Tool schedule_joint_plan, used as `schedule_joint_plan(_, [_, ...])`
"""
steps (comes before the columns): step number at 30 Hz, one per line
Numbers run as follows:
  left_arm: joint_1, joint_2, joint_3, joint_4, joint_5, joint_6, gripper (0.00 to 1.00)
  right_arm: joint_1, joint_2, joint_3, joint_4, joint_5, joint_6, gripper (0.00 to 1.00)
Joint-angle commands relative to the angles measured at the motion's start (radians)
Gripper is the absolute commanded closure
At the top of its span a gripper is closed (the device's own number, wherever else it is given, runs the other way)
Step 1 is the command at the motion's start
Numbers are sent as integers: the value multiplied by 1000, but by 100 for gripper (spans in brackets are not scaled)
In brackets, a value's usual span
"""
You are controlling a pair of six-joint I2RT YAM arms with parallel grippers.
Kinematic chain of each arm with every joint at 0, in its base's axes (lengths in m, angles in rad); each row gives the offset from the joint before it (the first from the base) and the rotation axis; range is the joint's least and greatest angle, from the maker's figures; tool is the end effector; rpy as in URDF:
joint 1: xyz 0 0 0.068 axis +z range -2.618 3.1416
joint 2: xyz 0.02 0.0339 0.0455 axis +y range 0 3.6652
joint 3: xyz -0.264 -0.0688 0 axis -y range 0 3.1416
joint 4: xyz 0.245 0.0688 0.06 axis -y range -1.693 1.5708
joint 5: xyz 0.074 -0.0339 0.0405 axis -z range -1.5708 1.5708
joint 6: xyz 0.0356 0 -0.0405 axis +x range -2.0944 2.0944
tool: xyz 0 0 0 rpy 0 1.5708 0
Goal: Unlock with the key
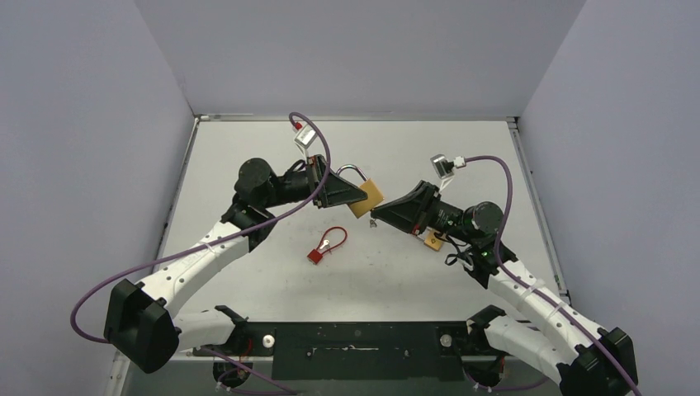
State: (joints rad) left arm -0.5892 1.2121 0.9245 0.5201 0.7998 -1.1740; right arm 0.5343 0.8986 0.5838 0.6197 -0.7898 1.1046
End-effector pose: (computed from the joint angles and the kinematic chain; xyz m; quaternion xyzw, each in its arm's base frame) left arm 0.2148 -0.1743 0.3715 0.1277 0.6351 -0.7111 0.2730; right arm 0.1607 0.1244 0.3310 -0.1441 0.6112 0.6992 0.3417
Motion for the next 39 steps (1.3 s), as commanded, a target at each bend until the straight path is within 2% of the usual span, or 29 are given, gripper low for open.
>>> schedule_joint_plan(1, [2, -57, 42, 139, -24, -17, 100, 13, 12, 42, 62, -6, 20, 92])
schedule_joint_plan(3, [3, -61, 41, 145, -22, -9, 100, 13, 14, 37, 78, 2, 43, 100])
schedule_joint_plan(6, [1, -73, 27, 184, -12, 8, 100, 13, 29, 24, 138, 15, 124, 100])
schedule_joint_plan(8, [0, -82, 17, 238, -11, 24, 100, 13, 50, 2, 221, 24, 232, 100])
schedule_joint_plan(13, [-2, -56, 34, 467, -12, 53, 100, 13, 169, -81, 650, 62, 535, 100])
schedule_joint_plan(16, [-12, -34, 67, 553, -5, 87, 100, 13, 232, -86, 812, 93, 664, 100])
schedule_joint_plan(23, [-72, -8, 130, 547, 38, 207, 100, 25, 295, -49, 918, 129, 799, 100])
schedule_joint_plan(25, [-75, -13, 139, 522, 31, 224, 100, 25, 277, -26, 850, 102, 741, 100])
schedule_joint_plan(27, [-73, -31, 129, 483, 8, 248, 100, 21, 219, -1, 643, 62, 589, 100])
schedule_joint_plan(29, [-73, -53, 118, 414, -18, 306, 100, 15, 134, 44, 333, 46, 363, 83])
schedule_joint_plan(31, [-72, -71, 108, 344, -43, 344, 100, 13, 49, 100, -5, 90, 126, 62])
schedule_joint_plan(33, [-71, -83, 93, 302, -62, 357, 100, 13, -16, 149, -253, 152, -71, 47])
schedule_joint_plan(37, [-68, -89, 67, 277, -65, 362, 100, 12, -99, 179, -446, 206, -296, 31])
schedule_joint_plan(39, [-68, -88, 57, 255, -62, 365, 100, 13, -116, 199, -464, 194, -371, 30])
